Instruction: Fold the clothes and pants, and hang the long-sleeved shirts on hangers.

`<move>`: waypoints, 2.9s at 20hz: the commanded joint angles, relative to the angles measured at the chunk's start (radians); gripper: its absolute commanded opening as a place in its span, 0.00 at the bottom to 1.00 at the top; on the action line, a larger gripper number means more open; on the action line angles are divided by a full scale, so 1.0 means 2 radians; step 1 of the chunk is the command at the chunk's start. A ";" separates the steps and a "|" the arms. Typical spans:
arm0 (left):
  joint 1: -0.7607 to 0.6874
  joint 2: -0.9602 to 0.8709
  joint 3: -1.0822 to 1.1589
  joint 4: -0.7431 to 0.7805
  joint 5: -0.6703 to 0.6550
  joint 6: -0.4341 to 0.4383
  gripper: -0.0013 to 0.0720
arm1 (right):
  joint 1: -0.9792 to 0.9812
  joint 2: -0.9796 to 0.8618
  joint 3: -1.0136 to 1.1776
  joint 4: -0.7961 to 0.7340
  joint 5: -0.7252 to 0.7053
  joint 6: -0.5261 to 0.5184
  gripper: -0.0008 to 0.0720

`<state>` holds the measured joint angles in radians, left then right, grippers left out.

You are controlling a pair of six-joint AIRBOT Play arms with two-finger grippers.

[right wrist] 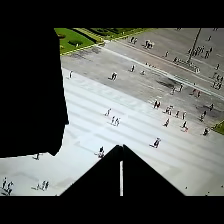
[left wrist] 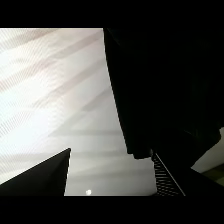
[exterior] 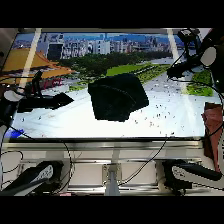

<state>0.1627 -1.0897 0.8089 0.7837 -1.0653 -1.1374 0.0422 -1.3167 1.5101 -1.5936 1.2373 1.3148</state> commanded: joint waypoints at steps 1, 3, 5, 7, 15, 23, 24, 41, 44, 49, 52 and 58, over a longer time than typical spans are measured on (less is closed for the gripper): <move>0.001 0.000 0.000 0.000 0.000 0.000 0.78 | 0.000 0.000 0.000 0.000 0.000 0.000 0.04; 0.001 0.000 0.000 0.000 0.000 0.000 0.78 | 0.000 0.000 0.000 0.000 0.000 0.000 0.04; 0.001 0.000 0.000 0.000 0.000 0.000 0.78 | 0.000 0.000 0.000 0.000 0.000 0.000 0.04; 0.001 0.000 0.000 0.000 0.000 0.000 0.78 | 0.000 0.000 0.000 0.000 0.000 0.000 0.04; 0.000 -0.001 0.000 -0.004 0.000 0.000 0.78 | 0.000 0.000 0.000 0.000 0.000 0.000 0.04; 0.000 -0.001 0.000 -0.004 0.000 0.000 0.78 | 0.000 0.000 0.000 0.001 0.000 0.000 0.04; 0.000 -0.001 0.000 -0.008 0.000 0.000 0.78 | 0.000 0.000 0.000 0.001 0.000 0.000 0.04; 0.001 -0.001 0.000 0.072 0.021 0.001 0.78 | 0.008 -0.038 -0.225 0.309 -0.038 -0.096 0.78; 0.000 -0.001 0.000 0.072 0.023 0.000 0.78 | 0.008 -0.041 -0.263 0.354 -0.110 -0.102 0.78; 0.000 -0.001 0.000 0.072 0.033 0.000 0.78 | 0.008 -0.076 -0.252 0.404 -0.147 -0.143 0.79; 0.000 -0.001 0.000 0.072 0.049 0.000 0.78 | 0.017 -0.110 -0.221 0.407 -0.128 -0.157 0.79; 0.000 -0.001 0.000 0.072 0.052 0.000 0.78 | 0.066 -0.166 -0.163 0.335 -0.097 -0.150 0.77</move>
<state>0.1631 -1.0904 0.8085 0.9272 -0.9688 -1.1366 0.1383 -1.5982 1.1374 -0.8532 0.9936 1.0096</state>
